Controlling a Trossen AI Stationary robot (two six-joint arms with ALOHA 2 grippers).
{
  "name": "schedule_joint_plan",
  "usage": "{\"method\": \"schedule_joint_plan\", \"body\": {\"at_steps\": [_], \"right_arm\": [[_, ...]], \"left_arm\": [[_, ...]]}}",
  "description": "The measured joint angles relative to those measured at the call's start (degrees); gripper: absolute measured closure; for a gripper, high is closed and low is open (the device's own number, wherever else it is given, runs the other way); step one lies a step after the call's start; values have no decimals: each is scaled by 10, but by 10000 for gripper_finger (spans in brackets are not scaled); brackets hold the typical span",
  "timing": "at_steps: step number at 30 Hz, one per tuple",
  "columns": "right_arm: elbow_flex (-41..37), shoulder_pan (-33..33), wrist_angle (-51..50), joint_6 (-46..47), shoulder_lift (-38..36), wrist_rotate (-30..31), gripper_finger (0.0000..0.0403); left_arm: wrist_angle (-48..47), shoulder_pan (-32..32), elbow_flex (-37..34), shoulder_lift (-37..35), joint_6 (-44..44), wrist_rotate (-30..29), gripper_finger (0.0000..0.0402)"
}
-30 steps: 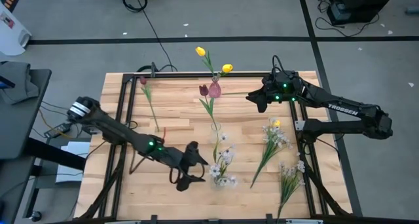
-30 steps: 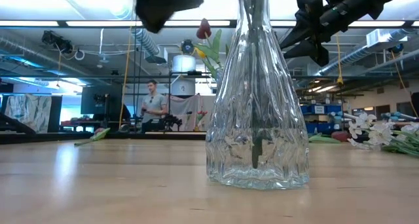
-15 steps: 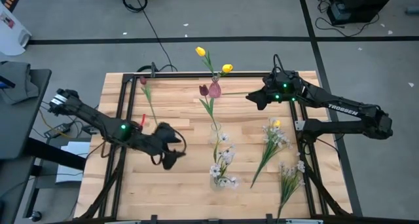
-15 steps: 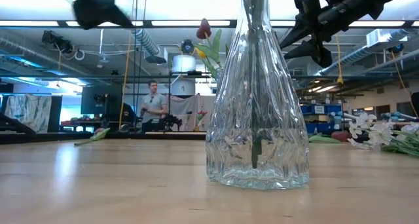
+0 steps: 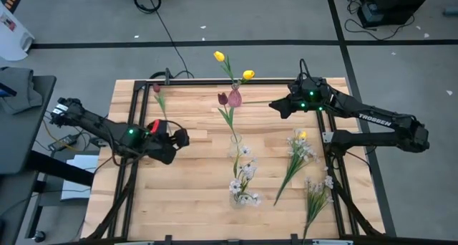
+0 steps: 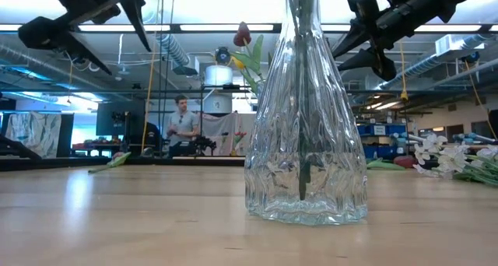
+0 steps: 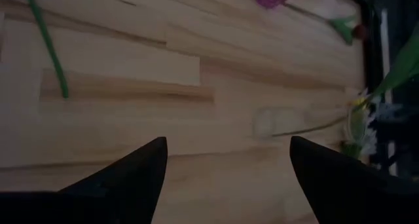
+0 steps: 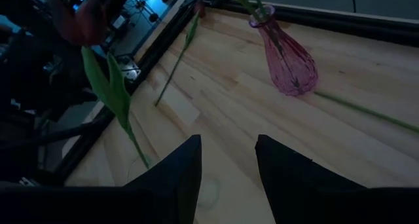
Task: Sort flowers into vase by color
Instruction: Put the bottom white flowers into the bottom transparent vase
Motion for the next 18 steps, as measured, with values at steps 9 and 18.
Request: {"method": "schedule_joint_plan", "body": {"at_steps": [9, 18], "right_arm": [[0, 0, 0, -5, 0, -1, 245], [0, 0, 0, -6, 0, -1, 245]], "left_arm": [[13, 0, 0, 0, 16, 22, 76], [12, 0, 0, 0, 16, 21, 76]]}}
